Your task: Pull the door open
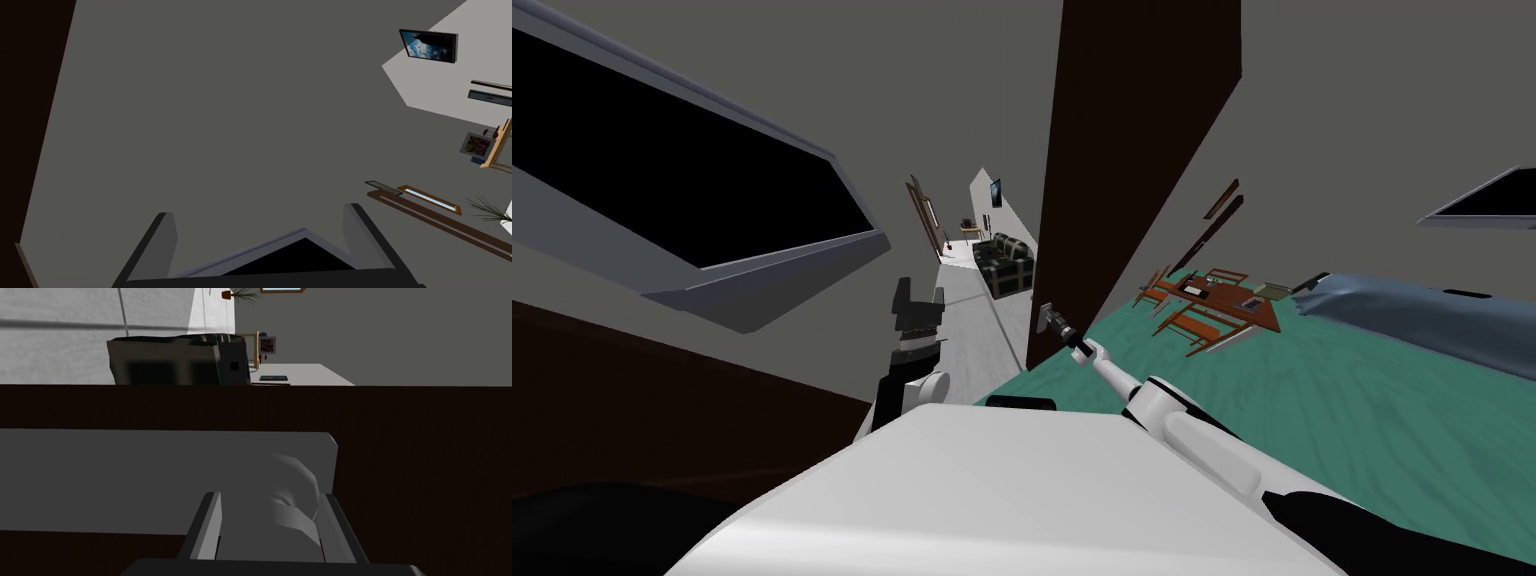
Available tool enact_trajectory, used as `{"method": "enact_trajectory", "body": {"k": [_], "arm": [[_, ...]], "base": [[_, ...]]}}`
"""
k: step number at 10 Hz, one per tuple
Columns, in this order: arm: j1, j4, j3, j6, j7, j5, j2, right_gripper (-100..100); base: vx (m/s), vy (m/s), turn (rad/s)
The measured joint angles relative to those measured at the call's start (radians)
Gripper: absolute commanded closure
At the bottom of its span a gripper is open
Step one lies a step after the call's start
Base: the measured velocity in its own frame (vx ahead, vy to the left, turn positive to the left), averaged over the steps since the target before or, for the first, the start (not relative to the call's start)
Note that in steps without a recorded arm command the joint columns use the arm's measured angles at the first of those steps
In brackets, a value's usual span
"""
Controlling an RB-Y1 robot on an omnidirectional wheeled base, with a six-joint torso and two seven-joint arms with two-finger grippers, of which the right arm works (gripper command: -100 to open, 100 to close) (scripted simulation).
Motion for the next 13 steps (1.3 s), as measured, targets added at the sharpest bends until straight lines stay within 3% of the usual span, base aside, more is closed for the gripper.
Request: {"method": "enact_trajectory", "body": {"k": [4, 6, 7, 10, 13], "arm": [[0.003, 0.002, 0.002, 0.001, 0.001, 0.001, 0.001, 100], [0.002, 0.0, 0.026, -0.032, -0.022, 0.003, -0.024, 100], [-0.006, 0.016, 0.045, -0.065, -0.04, 0.006, -0.037, 100], [0.008, 0.011, 0.091, -0.126, -0.08, 0.013, -0.083, 100], [0.022, -0.013, 0.135, -0.178, -0.122, 0.017, -0.141, 100]], "base": [[-0.018, -0.018, 0.008], [-0.088, -0.122, 0.066], [-0.105, -0.138, 0.053], [-0.085, -0.103, 0.017], [-0.082, -0.132, 0.042]]}}
